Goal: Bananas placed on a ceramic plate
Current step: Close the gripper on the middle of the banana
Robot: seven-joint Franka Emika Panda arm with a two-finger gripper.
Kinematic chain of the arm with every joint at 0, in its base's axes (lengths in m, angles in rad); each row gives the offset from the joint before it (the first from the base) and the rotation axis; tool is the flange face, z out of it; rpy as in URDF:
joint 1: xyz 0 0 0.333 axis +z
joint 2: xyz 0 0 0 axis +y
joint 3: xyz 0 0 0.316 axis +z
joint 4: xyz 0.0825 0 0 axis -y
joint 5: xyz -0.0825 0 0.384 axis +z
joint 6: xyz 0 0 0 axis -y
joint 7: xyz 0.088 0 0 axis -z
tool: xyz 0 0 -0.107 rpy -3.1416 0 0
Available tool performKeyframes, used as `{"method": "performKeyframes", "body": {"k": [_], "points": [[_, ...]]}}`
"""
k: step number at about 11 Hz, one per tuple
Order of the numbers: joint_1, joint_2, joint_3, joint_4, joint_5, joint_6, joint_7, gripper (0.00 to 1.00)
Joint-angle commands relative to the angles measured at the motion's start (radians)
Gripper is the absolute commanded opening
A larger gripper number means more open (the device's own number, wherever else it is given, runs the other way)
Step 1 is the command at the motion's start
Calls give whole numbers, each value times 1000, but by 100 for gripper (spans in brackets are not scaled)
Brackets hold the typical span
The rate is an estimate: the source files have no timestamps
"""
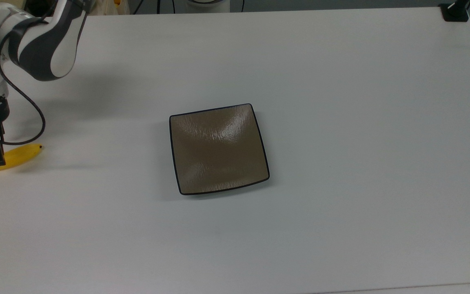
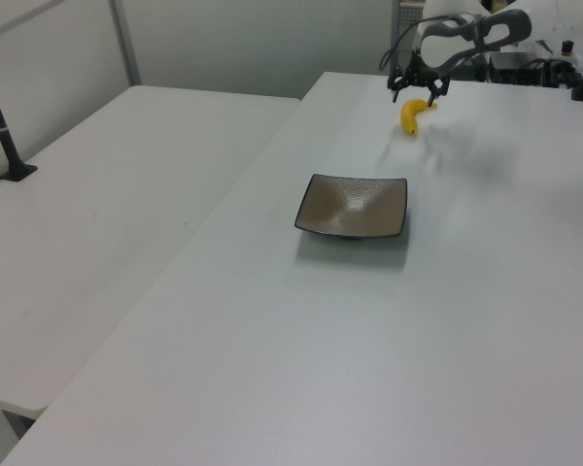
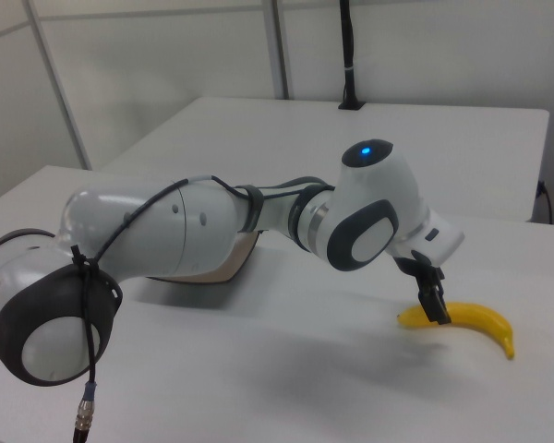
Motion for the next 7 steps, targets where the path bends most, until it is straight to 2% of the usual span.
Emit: {"method": "performKeyframes", "body": {"k": [1, 5, 7], "points": [[5, 56, -9, 17, -14, 101, -39, 100], [4, 69, -16, 17, -14, 105, -70, 100], [4, 67, -16, 16, -14, 103, -110, 88]]}}
